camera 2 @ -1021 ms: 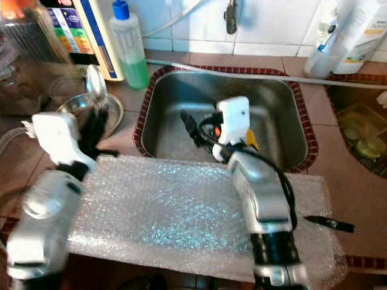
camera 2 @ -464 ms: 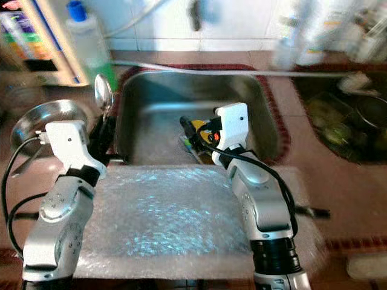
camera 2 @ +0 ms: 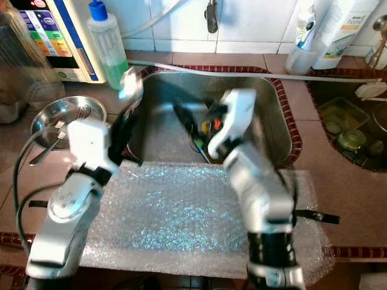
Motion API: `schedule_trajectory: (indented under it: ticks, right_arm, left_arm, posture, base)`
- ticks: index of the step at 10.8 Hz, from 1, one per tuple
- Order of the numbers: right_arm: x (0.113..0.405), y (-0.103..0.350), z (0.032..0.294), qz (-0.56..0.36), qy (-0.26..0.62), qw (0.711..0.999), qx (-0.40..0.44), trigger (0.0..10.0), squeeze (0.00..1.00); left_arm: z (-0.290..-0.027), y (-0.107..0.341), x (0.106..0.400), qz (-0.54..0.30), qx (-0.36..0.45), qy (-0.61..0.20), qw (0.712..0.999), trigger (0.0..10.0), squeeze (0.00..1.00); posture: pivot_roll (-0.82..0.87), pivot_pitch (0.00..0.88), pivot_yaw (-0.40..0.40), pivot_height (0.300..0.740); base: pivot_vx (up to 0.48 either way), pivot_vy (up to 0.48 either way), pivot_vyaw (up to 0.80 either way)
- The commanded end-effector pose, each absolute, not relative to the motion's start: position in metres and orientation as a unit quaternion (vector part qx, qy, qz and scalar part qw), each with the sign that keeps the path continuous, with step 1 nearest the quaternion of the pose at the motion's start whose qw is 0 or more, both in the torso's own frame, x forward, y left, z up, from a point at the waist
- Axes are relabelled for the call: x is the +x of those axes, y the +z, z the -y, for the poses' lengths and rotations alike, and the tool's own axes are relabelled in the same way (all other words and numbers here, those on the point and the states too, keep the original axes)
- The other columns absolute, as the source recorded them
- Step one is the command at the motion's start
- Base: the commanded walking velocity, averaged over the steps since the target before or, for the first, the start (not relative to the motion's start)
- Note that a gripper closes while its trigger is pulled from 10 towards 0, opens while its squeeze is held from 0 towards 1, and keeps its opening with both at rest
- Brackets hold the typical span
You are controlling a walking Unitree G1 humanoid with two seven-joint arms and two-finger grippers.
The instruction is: Kitchen organization
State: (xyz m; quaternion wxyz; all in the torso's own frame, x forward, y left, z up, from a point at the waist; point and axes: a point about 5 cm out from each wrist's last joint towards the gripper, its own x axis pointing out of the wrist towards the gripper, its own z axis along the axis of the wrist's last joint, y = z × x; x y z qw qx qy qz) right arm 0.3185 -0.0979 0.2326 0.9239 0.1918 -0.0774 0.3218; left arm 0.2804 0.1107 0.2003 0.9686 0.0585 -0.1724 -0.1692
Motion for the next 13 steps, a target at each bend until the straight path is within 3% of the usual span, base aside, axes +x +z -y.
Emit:
schedule_trajectory:
  ticks: [1, 2, 4, 6, 7, 8, 13]
  right_arm:
    - [0.313, 0.244, 0.095, 0.084, 0.358, 0.901, 0.230, 10.0, 0.00]
    - [0.309, 0.252, 0.093, 0.086, 0.399, 0.875, 0.261, 10.0, 0.00]
    - [0.309, 0.256, 0.092, 0.073, 0.423, 0.858, 0.282, 10.0, 0.00]
    - [0.315, 0.255, 0.092, 0.063, 0.416, 0.863, 0.279, 10.0, 0.00]
    - [0.320, 0.254, 0.091, 0.060, 0.411, 0.867, 0.274, 8.9, 0.00]
    - [0.325, 0.254, 0.089, 0.061, 0.408, 0.870, 0.270, 0.0, 0.00]
    - [0.335, 0.259, 0.090, 0.061, 0.402, 0.877, 0.256, 0.0, 0.00]
  left_arm:
    - [-0.106, 0.196, 0.280, 0.180, 0.096, -0.187, 0.961, 0.0, 0.00]
    - [-0.098, 0.194, 0.282, 0.190, 0.112, -0.209, 0.953, 0.0, 0.00]
    - [-0.080, 0.199, 0.286, 0.216, 0.136, -0.244, 0.935, 0.0, 0.00]
    - [-0.069, 0.207, 0.287, 0.243, 0.138, -0.260, 0.924, 0.0, 0.00]
    - [-0.066, 0.213, 0.286, 0.262, 0.133, -0.265, 0.918, 0.0, 0.00]
    - [-0.065, 0.215, 0.287, 0.267, 0.128, -0.266, 0.917, 0.0, 0.00]
    - [-0.067, 0.215, 0.286, 0.272, 0.130, -0.267, 0.915, 0.0, 0.00]
  posture:
    - [-0.14, 0.223, 0.054, 0.740]
    - [-0.14, 0.226, 0.056, 0.740]
    - [-0.14, 0.229, 0.058, 0.740]
    - [-0.14, 0.228, 0.059, 0.740]
    - [-0.14, 0.230, 0.063, 0.740]
    - [-0.14, 0.228, 0.064, 0.740]
    - [-0.14, 0.230, 0.062, 0.740]
  base:
    - [0.000, 0.000, 0.00]
    - [0.000, 0.000, 0.00]
    - [0.000, 0.000, 0.00]
    - [0.000, 0.000, 0.00]
    - [0.000, 0.000, 0.00]
    - [0.000, 0.000, 0.00]
    - [0.000, 0.000, 0.00]
